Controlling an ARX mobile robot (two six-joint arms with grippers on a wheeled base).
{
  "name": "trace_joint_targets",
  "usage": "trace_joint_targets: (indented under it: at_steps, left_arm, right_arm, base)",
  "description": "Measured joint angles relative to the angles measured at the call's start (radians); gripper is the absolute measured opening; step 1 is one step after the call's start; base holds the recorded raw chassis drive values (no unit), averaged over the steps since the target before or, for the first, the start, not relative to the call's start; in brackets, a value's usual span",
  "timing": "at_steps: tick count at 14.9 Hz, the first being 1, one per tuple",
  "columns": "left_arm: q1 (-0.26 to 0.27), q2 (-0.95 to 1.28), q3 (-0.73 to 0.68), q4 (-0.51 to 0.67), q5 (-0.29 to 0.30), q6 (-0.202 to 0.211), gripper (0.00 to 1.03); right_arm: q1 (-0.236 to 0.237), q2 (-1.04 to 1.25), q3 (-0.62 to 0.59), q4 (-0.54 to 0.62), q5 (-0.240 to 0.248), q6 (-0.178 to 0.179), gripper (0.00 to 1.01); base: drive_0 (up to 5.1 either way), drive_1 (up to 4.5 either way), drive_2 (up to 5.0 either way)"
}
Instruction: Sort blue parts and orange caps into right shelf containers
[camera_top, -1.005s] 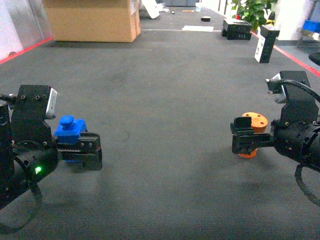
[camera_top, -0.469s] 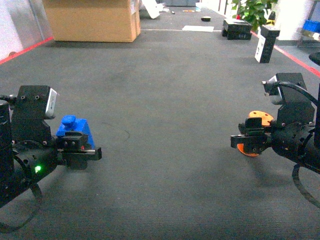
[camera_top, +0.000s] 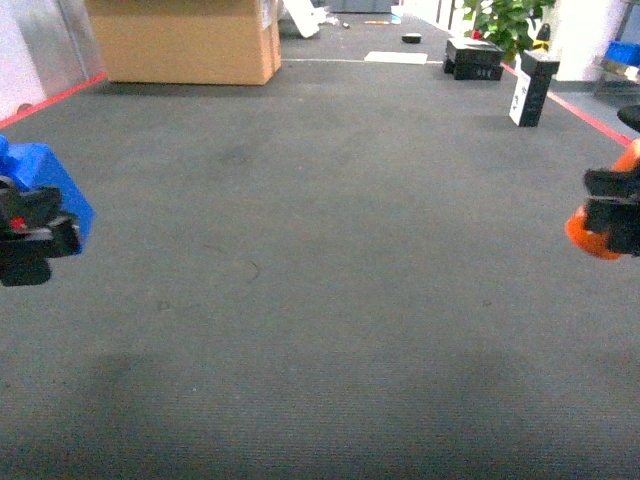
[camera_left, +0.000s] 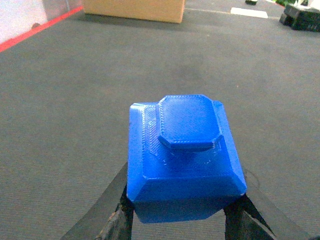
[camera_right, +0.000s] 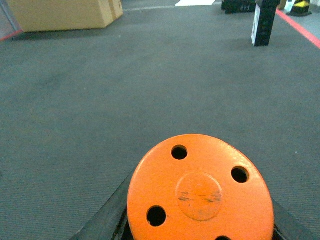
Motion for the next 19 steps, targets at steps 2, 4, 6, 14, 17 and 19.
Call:
trace_joint_targets:
  at_steps: [2, 4, 6, 14, 17, 19]
  left_arm:
    - [-0.011, -0.224, -0.077, -0.093, -0.034, 0.025, 0.41]
    - [-0.045, -0.518, -0.125, -0.250, -0.087, 0.055, 0.41]
    - [-0.100, -0.773, -0.127, -0.398, -0.146, 0.080, 0.41]
    - [-0.246, -1.180, -0.096, -0.666, -0.265, 0.128, 0.41]
    - [-0.159, -1.226, -0.031, -1.007, -0.128, 0.094, 0.41]
    - [-0.108, -1.328, -0.107, -1.123, -0.082, 0.078, 0.41]
  right_arm:
    - [-0.012, -0.188, -0.082, -0.058, 0.009, 0.003, 0.45]
    - [-0.009, -0.454, -0.150, -0.184, 0.042, 0.002, 0.45]
    - [0.013, -0.719, -0.179, -0.336, 0.069, -0.006, 0.45]
    - [0.140, -1.399, -0.177, -0.797, 0.225, -0.084, 0.44]
    - [0.110, -1.395, -0.113, -1.056, 0.208, -0.094, 0.44]
    - [0.046, -1.453, -0.198, -1.122, 0.151, -0.101, 0.44]
  base:
    - [0.0, 0.00, 0.0]
    - [0.0, 0.00, 0.0]
    - [0.0, 0.00, 0.0]
    - [0.0, 0.00, 0.0]
    - [0.0, 0.00, 0.0]
    - [0.0, 0.00, 0.0]
